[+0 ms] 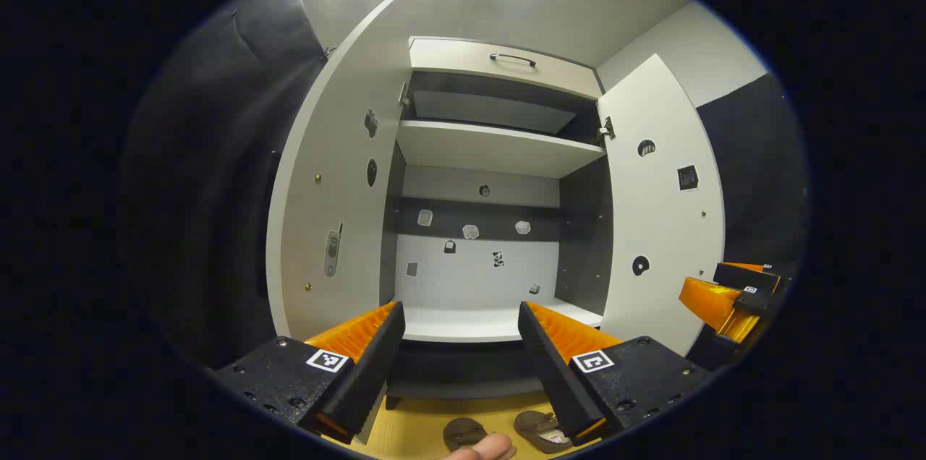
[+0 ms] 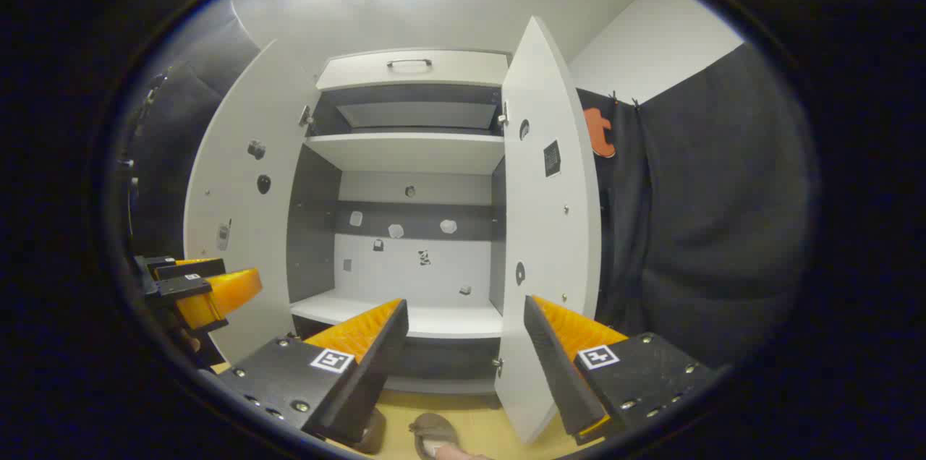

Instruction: Grab one shoe with the right hand and put it into the shoe cabinet, grab the other shoe with the left hand and put it into the shoe cabinet; then close the right door with the right hand and the left door with the left hand.

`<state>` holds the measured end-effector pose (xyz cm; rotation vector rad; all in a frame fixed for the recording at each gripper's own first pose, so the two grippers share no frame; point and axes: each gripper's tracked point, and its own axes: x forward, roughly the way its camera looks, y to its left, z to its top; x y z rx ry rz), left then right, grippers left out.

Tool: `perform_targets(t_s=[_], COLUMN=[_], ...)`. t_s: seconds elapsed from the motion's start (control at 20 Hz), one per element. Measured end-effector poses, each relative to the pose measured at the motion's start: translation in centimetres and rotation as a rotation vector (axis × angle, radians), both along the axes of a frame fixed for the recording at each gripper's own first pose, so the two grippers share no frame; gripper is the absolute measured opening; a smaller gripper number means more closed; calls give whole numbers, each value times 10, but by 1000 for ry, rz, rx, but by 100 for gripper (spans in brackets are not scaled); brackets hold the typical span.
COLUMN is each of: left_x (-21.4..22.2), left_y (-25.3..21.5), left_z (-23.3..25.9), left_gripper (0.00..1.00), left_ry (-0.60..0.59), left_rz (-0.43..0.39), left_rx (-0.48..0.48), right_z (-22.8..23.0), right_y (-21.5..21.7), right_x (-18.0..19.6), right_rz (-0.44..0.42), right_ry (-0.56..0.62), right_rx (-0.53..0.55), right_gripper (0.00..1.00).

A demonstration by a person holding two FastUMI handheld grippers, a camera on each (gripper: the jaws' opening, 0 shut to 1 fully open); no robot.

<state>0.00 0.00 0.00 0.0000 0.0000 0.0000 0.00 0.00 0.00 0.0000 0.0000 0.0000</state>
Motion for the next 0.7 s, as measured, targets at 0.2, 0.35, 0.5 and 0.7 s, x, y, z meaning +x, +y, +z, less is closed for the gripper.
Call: perform_targets(t_s=[0.2,0.35,0.5,0.7], left_x=[12,19,19,20], left_y=[-5,-19,-24,-31], left_z=[-15,-22,-22,-25], left_gripper=[96,96,96,96], left_ry=[14,19,-1,-22], left_rz=[-29,-80,-86,-118], left_rx=[-34,-13,6,9], right_z=[-4,-6,-9,-9], right_y=[7,12,12,14], right_x=[11,17,19,21], right_rz=[19,31,35,43], right_ry=[-2,-9,-16,-17], right_rx=[9,23,22,51], right_gripper=[96,96,96,96])
